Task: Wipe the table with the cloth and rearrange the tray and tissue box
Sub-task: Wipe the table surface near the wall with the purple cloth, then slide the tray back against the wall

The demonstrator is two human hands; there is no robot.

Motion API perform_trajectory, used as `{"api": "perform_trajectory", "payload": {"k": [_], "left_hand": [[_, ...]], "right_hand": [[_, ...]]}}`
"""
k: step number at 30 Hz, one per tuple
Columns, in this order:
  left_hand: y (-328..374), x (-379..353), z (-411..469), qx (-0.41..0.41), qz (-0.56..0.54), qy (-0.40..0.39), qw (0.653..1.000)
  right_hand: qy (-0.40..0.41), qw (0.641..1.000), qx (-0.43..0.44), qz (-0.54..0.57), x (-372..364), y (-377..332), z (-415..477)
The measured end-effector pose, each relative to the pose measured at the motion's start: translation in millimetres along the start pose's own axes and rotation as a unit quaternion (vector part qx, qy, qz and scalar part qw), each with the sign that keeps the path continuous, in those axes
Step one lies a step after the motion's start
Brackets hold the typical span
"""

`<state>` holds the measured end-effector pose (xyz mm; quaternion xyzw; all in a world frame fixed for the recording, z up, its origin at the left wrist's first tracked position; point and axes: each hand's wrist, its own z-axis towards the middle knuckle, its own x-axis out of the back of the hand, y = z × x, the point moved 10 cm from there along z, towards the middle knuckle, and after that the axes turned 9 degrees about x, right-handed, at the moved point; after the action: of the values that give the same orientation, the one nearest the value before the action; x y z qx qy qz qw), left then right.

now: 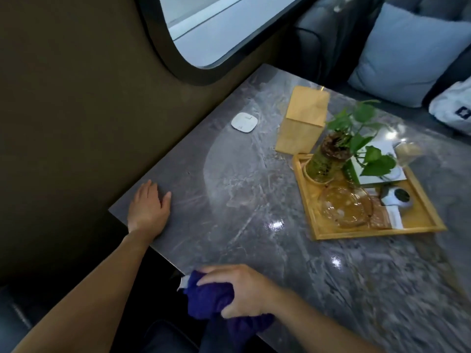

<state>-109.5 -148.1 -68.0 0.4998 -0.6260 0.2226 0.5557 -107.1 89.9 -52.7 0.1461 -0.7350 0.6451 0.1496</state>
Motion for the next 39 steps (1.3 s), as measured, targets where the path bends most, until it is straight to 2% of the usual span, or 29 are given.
{"api": "perform_trajectory", "payload": {"k": [5,8,12,17,19,22,29,32,35,37,39], "left_hand": [[57.9,-22.4,-36.8,-0.05,0.045,0.014,0.998],[95.6,-46.7,-63.4,-0.075,0.069,-0.004,0.995],[153.2,-74.7,-103.5,-0.175,0.09,-0.013,0.98],[204.5,-108.6,-146.2,-0.259,0.119,-0.032,0.958],[215.0,-112.9,-156.1,-0.267,0.117,-0.032,0.956],[216.1,-110.9,-158.9,-0.245,0.093,-0.041,0.964],[230.7,-97.6,-147.3,-0.228,0.111,-0.078,0.964],[241.5,-87.3,-135.5,-0.186,0.066,-0.105,0.975],[252.0,-80.4,-127.7,-0.156,0.019,-0.124,0.98],[260.0,-75.3,-123.4,-0.15,0.015,-0.113,0.982],[266.4,-71.8,-119.5,-0.141,0.01,-0.106,0.984]], "right_hand": [[0.142,0.988,-0.058,-0.022,75.2,23.3,-63.8],[0.21,0.973,-0.093,-0.042,107.2,32.9,-112.8],[0.325,0.934,-0.145,-0.036,132.8,53.7,-185.8],[0.391,0.882,-0.255,-0.063,132.9,90.7,-254.0],[0.397,0.873,-0.275,-0.064,131.1,97.0,-263.3],[0.363,0.882,-0.289,-0.083,129.9,99.0,-261.0],[0.188,0.935,-0.3,0.008,147.4,102.6,-255.8],[0.213,0.927,-0.306,0.047,186.5,103.0,-264.3],[0.272,0.906,-0.324,0.003,238.7,107.4,-277.7],[0.336,0.881,-0.332,-0.034,275.1,113.4,-287.6],[0.4,0.84,-0.356,-0.081,306.7,123.4,-298.1]]}}
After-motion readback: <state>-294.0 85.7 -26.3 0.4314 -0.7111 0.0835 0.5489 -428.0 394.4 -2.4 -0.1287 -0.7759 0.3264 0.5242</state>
